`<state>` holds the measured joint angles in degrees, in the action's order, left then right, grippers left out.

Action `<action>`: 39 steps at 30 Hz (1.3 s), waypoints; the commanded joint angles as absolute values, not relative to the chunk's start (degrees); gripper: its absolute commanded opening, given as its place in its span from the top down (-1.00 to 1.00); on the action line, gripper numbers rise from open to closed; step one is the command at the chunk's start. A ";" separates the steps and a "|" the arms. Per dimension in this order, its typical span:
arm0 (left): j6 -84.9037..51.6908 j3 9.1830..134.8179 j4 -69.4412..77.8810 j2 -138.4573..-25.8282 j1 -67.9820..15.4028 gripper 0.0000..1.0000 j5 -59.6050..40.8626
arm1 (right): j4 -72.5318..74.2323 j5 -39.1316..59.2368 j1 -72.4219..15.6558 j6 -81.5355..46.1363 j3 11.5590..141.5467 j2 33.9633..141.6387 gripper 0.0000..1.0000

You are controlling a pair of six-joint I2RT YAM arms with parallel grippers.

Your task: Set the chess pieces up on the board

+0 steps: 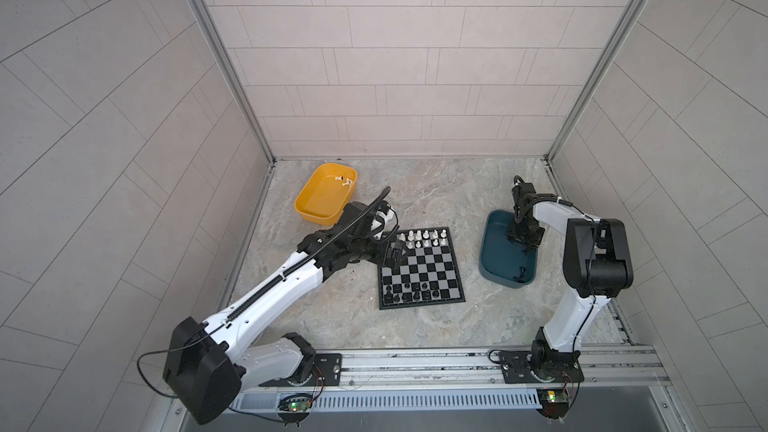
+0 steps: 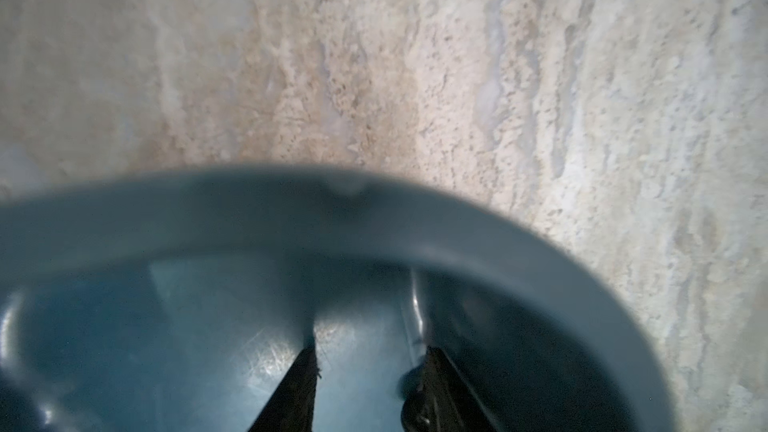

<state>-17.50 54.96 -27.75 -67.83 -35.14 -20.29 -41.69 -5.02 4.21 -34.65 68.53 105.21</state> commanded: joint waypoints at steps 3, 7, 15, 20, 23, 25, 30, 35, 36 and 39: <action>-16.76 56.23 -28.20 -66.64 -34.89 -1.00 -20.48 | -44.63 -7.69 3.49 -35.46 67.34 102.40 0.13; -16.71 56.24 -28.21 -66.54 -34.89 -1.00 -20.64 | -44.56 -9.26 2.92 -34.90 67.09 101.21 0.12; -16.78 56.24 -28.21 -66.27 -34.89 -1.00 -21.18 | -43.49 -6.42 3.16 -35.26 63.66 100.20 0.15; -16.66 56.22 -28.31 -66.18 -34.97 -1.00 -21.36 | -42.77 -5.21 3.23 -36.27 62.80 101.13 0.21; -16.52 56.19 -28.39 -66.08 -34.90 -1.00 -21.39 | -42.50 -5.27 3.33 -36.50 62.66 101.34 0.24; -16.52 56.17 -28.47 -66.00 -34.89 -1.00 -21.32 | -42.42 -4.98 3.49 -36.40 62.54 101.68 0.26; -16.52 56.33 -28.48 -66.09 -35.04 -1.00 -21.28 | -41.19 -3.71 4.98 -36.34 61.34 101.82 0.38; -16.52 56.38 -28.46 -66.12 -34.89 -1.00 -21.33 | -40.40 -2.38 6.37 -37.04 60.27 100.92 0.48; -16.52 56.35 -28.48 -66.10 -34.90 -1.00 -21.30 | -40.26 -2.00 6.54 -37.17 60.20 100.90 0.48; -16.52 56.40 -28.54 -66.15 -34.94 -1.00 -21.34 | -39.98 -1.32 6.78 -37.68 60.10 100.99 0.49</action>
<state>-17.08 54.96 -27.77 -67.07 -35.14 -20.99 -39.22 -1.34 5.98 -36.14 61.73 100.60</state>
